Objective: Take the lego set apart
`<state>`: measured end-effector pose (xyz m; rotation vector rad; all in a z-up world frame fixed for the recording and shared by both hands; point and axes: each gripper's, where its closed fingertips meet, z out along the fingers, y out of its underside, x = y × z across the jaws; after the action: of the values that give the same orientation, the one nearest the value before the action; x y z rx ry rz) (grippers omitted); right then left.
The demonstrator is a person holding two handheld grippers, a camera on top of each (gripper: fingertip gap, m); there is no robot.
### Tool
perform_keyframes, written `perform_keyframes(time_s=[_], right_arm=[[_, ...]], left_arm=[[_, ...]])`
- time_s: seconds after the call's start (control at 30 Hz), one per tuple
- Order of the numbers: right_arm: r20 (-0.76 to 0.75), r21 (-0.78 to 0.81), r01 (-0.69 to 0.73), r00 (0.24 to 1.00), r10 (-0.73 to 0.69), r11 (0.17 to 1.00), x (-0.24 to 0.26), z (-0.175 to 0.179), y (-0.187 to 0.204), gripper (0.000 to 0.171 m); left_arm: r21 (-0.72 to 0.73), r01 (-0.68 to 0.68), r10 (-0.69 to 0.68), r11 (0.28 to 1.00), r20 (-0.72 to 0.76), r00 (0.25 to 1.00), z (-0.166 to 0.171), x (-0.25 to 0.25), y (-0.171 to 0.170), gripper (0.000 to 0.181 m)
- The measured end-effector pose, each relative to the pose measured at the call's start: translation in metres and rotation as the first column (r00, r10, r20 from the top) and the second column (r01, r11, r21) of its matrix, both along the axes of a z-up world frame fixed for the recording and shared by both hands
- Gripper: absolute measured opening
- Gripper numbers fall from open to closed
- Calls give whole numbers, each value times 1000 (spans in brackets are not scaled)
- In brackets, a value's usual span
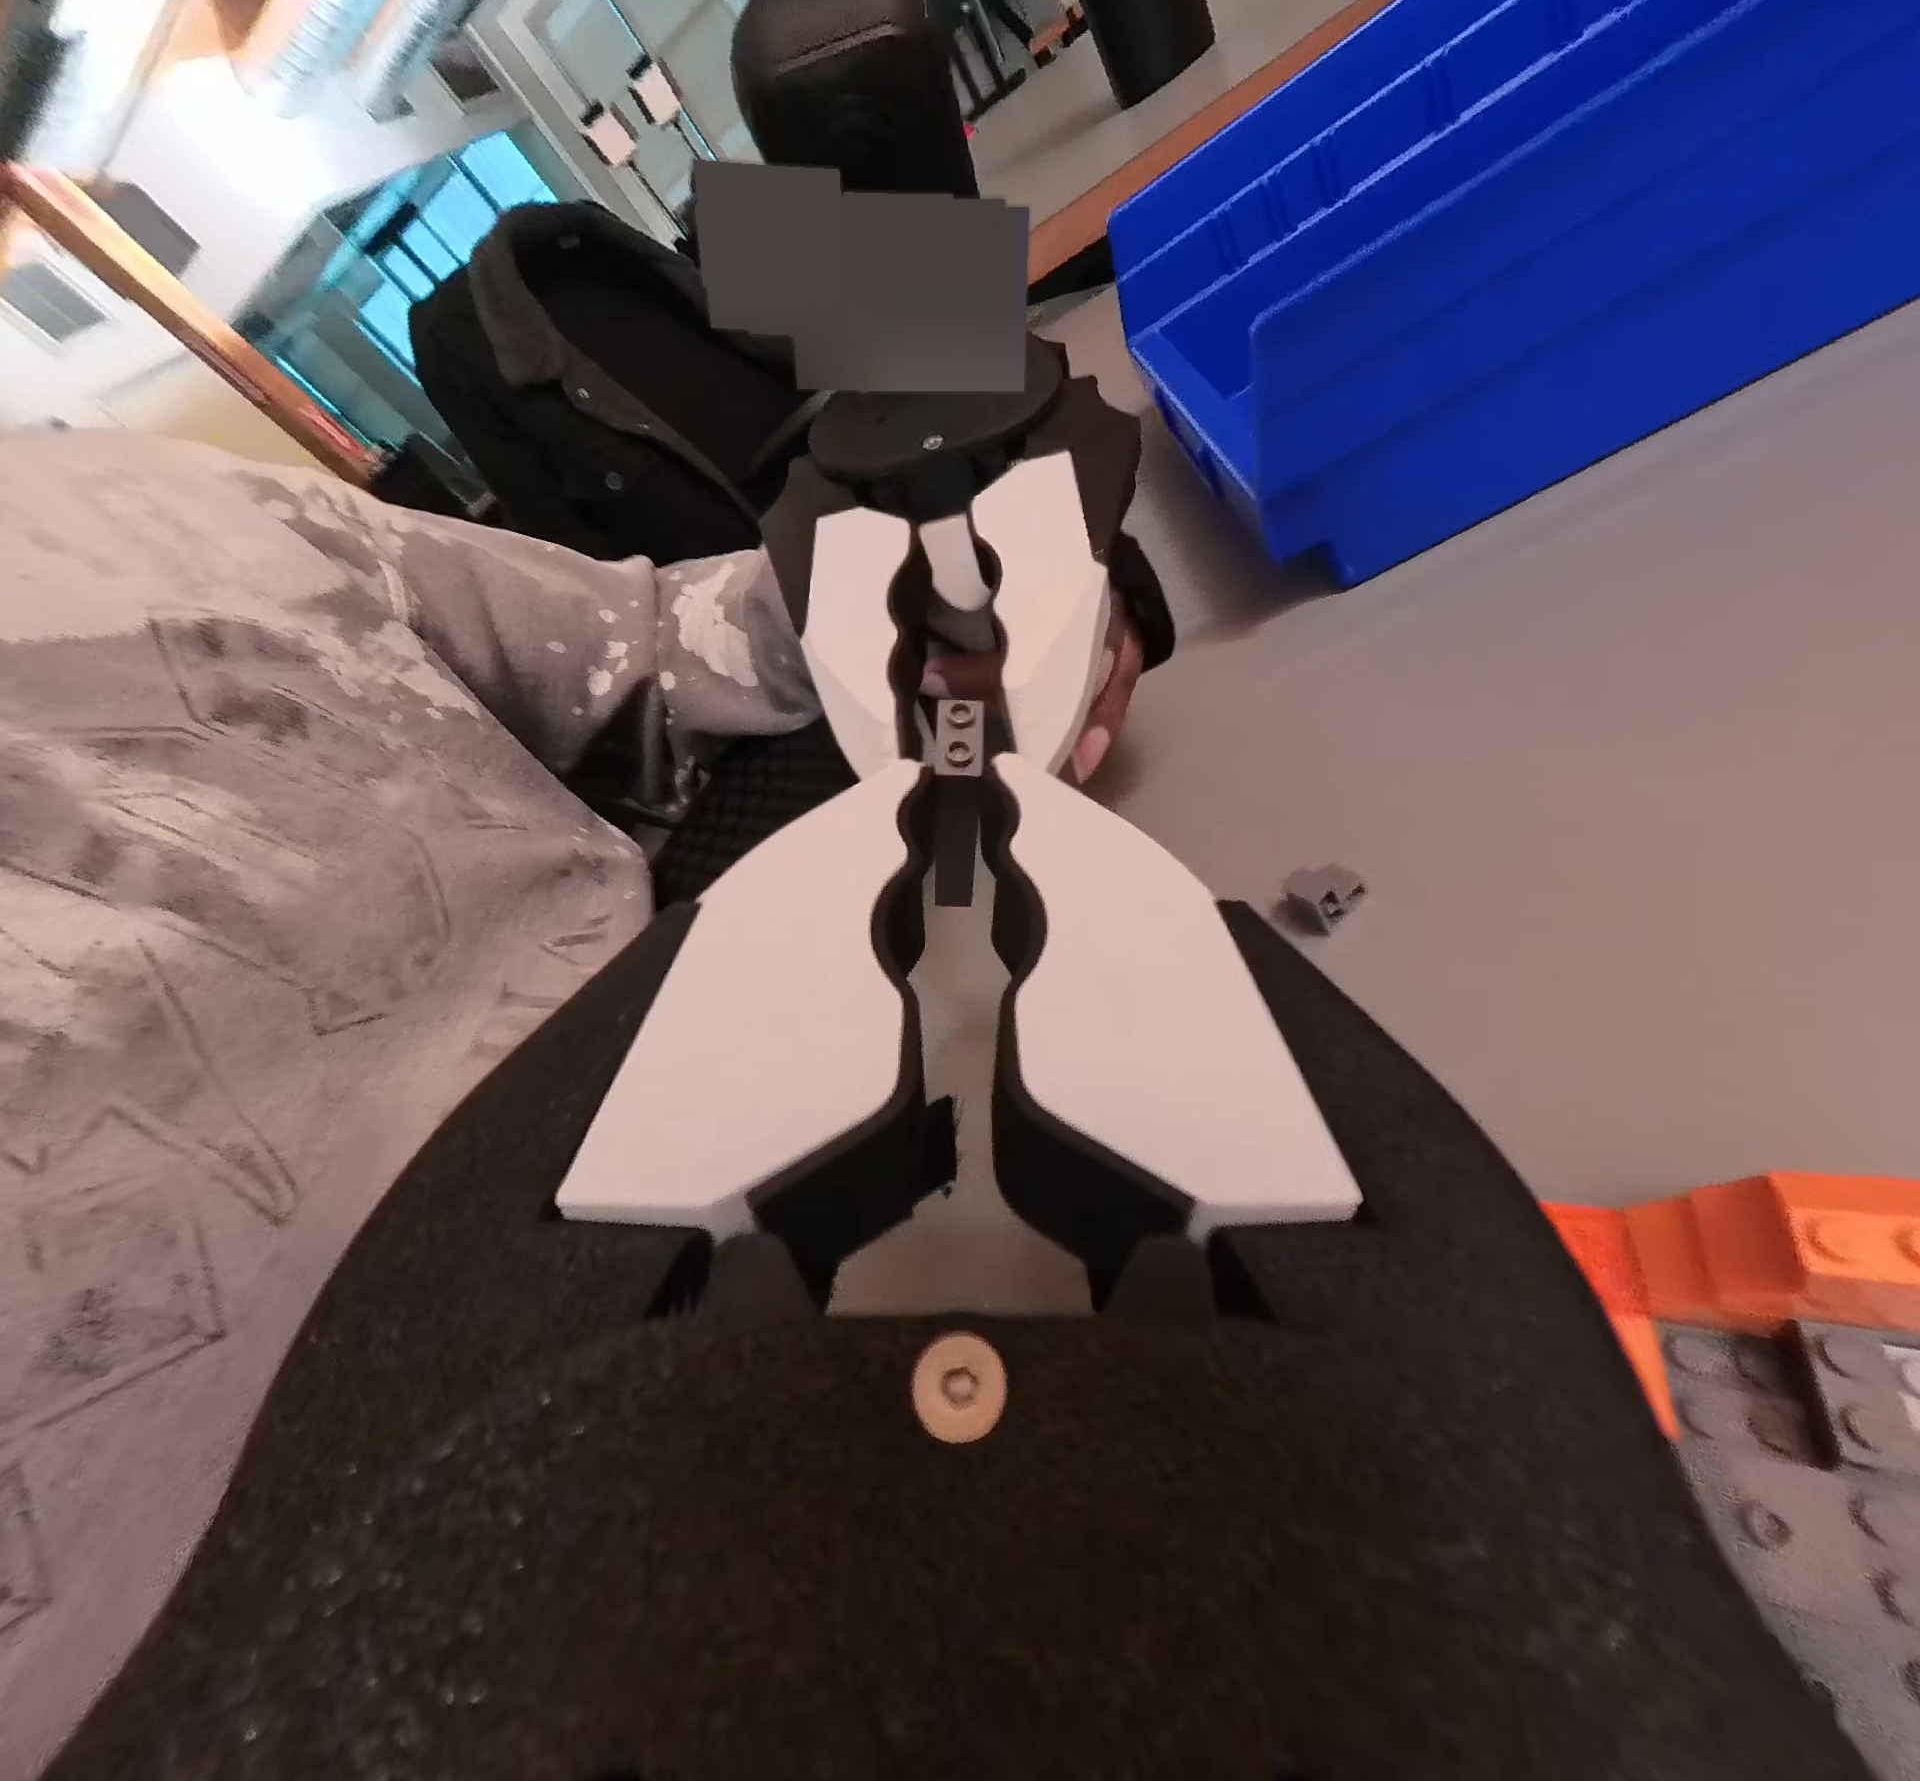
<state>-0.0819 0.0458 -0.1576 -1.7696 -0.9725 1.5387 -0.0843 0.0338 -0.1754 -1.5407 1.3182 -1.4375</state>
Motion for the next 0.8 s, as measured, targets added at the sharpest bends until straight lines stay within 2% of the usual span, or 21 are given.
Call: perform_keyframes(time_s=[0.17, 0.3, 0.43, 0.67, 0.73, 0.8], right_arm=[[-73, -181, -29, 997, 16, 983, -1, 2, 0, 7], [-115, -255, -28, 993, -1, 966, 0, 4, 4, 8], [-190, -299, -68, 982, 11, 952, 0, 11, 2, 9], [-339, -167, -181, 934, 115, 969, -1, 44, -18, 10], [-341, -131, -191, 930, 136, 973, -1, 47, -22, 10], [-303, -119, -170, 944, 128, 978, 0, 41, -20, 9]], left_arm=[[-120, 16, -12, 993, 30, 999, 5, 9, -5, 12], [-266, 26, -11, 964, 58, 998, 9, 9, -2, 11], [-333, 35, -6, 942, 89, 996, 14, 10, -1, 9], [-397, 238, -113, 886, 313, 943, 51, 4, -22, 11], [-375, 251, -127, 892, 325, 937, 54, 4, -25, 11], [-321, 194, -107, 927, 269, 957, 46, 6, -23, 10]])
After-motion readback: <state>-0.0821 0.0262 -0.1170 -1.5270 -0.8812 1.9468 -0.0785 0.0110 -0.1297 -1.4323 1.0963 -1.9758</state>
